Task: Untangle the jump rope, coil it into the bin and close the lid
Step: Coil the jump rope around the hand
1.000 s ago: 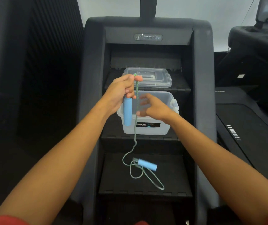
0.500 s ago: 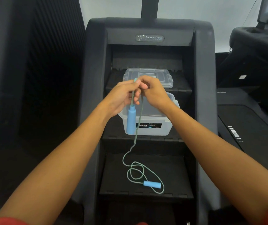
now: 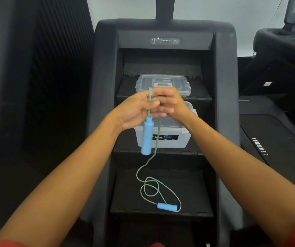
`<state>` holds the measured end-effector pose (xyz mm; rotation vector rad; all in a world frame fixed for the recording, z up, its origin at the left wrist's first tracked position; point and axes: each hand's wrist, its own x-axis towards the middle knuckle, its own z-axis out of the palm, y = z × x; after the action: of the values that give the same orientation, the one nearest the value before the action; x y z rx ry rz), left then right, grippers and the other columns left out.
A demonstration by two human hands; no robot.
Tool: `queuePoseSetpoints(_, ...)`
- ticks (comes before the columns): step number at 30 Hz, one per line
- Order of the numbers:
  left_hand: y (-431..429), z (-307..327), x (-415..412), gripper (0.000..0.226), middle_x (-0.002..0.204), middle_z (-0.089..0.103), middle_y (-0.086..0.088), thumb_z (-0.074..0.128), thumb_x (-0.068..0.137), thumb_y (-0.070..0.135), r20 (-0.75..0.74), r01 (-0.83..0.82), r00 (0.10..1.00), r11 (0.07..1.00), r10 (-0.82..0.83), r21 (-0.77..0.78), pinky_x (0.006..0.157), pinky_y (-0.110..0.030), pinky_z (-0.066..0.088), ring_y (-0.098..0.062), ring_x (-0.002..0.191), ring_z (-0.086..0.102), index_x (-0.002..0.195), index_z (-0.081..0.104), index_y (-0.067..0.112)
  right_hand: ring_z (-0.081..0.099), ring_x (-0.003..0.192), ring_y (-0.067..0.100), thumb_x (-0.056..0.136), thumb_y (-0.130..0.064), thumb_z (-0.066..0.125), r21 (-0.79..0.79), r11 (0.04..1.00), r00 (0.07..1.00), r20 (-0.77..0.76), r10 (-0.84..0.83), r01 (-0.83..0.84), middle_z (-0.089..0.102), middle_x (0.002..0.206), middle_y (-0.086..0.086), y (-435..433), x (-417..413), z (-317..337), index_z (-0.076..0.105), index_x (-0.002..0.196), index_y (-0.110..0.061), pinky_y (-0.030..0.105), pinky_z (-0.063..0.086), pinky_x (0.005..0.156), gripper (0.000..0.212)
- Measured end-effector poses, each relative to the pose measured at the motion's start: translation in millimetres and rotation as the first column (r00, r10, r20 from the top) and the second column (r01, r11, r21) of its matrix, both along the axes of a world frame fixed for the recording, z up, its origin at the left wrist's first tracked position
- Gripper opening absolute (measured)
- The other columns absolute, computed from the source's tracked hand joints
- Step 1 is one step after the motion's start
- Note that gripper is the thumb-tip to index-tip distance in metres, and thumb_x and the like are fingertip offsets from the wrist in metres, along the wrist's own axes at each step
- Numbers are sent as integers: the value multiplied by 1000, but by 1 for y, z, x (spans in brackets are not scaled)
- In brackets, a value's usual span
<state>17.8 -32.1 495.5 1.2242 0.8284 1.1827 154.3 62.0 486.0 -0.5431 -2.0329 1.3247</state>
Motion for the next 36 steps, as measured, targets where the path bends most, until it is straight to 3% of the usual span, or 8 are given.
queuePoseSetpoints(6,4,-1,-6,51,145,59,-14,39,98,-14,135,-20,991,999,16,30,107,-37,51,-32,131,59,144,50,5,61,66,12,98,6,47,-30,994,971,215,108,-104,63,76,5,-9,0,-3,63,88,-13,27,55,62,27)
queuePoseSetpoints(10,6,-4,-17,49,150,54,-15,39,99,-10,137,-102,986,994,97,27,120,-45,35,-31,138,53,145,48,4,57,63,15,103,-21,57,-22,987,895,419,155,-161,62,66,1,-4,4,-11,68,95,-1,38,54,77,24)
queuePoseSetpoints(13,5,-9,-25,44,147,57,-14,39,102,-6,88,-150,985,989,149,5,121,-46,33,-29,137,54,143,51,5,56,61,10,101,-29,62,23,981,864,479,158,-192,60,62,-5,-6,8,-9,74,94,-12,33,54,80,22)
queuePoseSetpoints(19,1,-18,-25,36,137,64,-16,40,108,8,-90,-226,971,974,224,-12,104,-34,51,-25,125,64,139,55,0,51,58,15,94,-23,71,167,975,910,410,65,-145,55,63,11,-11,6,3,75,85,-6,28,48,63,20)
queuePoseSetpoints(23,1,-26,-24,43,136,63,-20,37,110,26,-121,-246,964,967,237,-66,115,-45,42,-26,122,62,139,56,1,46,54,10,96,-21,68,199,971,934,352,54,-131,58,74,30,-11,4,13,75,90,-5,23,43,53,18)
queuePoseSetpoints(26,2,-27,-20,58,141,61,-18,25,111,42,-57,-180,983,975,174,-128,117,-46,38,-32,131,60,141,53,1,46,55,10,96,-21,68,219,970,946,323,28,-104,56,69,20,-7,2,19,73,91,0,24,40,55,22)
queuePoseSetpoints(30,-1,-24,-17,61,136,65,-18,20,110,45,6,-165,986,974,168,-158,110,-42,46,-39,124,63,139,56,6,64,75,36,93,-24,69,276,959,957,291,-17,-67,71,85,24,0,-2,21,75,89,-7,50,54,76,19)
queuePoseSetpoints(36,-4,-24,-13,62,103,72,-21,24,109,44,55,-79,995,987,87,-138,93,-38,55,-33,100,71,106,65,-2,58,71,11,96,-17,68,273,962,971,235,-43,-23,64,73,1,6,-2,31,70,87,-1,33,50,76,19)
